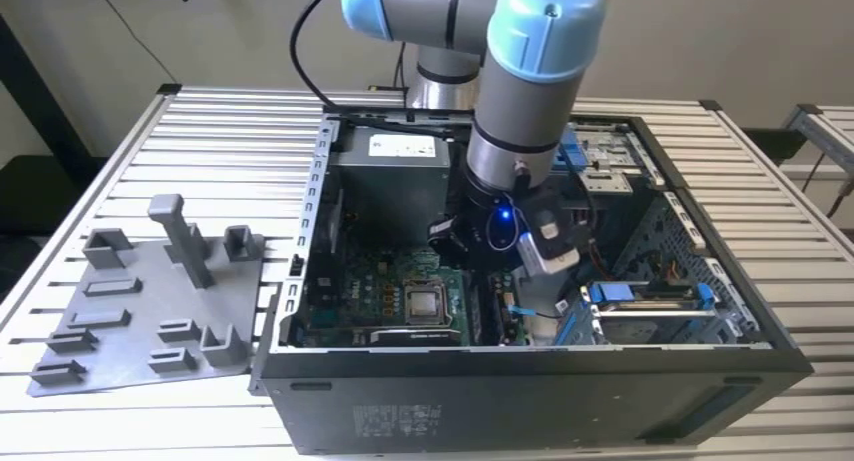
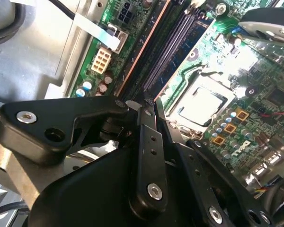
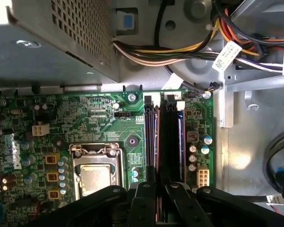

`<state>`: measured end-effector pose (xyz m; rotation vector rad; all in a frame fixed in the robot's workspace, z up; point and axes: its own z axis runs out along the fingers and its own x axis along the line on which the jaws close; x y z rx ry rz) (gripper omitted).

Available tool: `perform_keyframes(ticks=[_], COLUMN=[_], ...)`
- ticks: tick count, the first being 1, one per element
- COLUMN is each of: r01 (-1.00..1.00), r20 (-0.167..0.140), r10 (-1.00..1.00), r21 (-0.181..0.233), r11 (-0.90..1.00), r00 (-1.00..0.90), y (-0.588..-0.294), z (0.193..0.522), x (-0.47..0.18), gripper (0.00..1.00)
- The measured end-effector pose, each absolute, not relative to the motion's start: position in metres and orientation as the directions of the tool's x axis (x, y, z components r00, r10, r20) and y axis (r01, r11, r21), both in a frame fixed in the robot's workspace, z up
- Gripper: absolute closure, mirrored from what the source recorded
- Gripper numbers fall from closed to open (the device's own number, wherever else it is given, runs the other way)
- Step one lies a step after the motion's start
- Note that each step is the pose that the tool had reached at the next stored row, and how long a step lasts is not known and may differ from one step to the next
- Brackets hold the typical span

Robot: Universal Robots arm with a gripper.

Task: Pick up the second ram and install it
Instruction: 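Insert the second ram into the second slot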

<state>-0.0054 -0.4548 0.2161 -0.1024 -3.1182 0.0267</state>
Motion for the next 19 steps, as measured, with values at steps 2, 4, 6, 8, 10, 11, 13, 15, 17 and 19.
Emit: perform_keyframes(ticks=[2, 4, 6, 8, 10, 11, 13, 15, 17, 19], r01=[0.065, 0.065, 0.064, 0.063, 0.061, 0.061, 0.060, 0.060, 0.060, 0.060], r20=[0.021, 0.021, 0.021, 0.021, 0.021, 0.021, 0.021, 0.021, 0.021, 0.021], r10=[0.066, 0.066, 0.064, 0.063, 0.061, 0.061, 0.061, 0.061, 0.061, 0.060], r21=[-0.016, -0.016, -0.016, -0.016, -0.015, -0.014, -0.015, -0.015, -0.015, -0.011], r11=[0.998, 0.998, 0.998, 0.998, 0.998, 0.998, 0.998, 0.998, 0.998, 0.998], r00=[-0.998, -0.998, -0.998, -0.998, -0.998, -0.998, -0.998, -0.998, -0.998, -0.998], y=[-0.454, -0.454, -0.454, -0.454, -0.455, -0.455, -0.455, -0.455, -0.455, -0.455], z=[0.215, 0.215, 0.215, 0.216, 0.216, 0.216, 0.220, 0.228, 0.233, 0.234], x=[-0.005, -0.005, -0.005, -0.005, -0.005, -0.005, -0.005, -0.005, -0.005, -0.005], gripper=[0.86, 0.86, 0.86, 0.86, 0.86, 0.86, 0.86, 0.86, 0.86, 0.86])
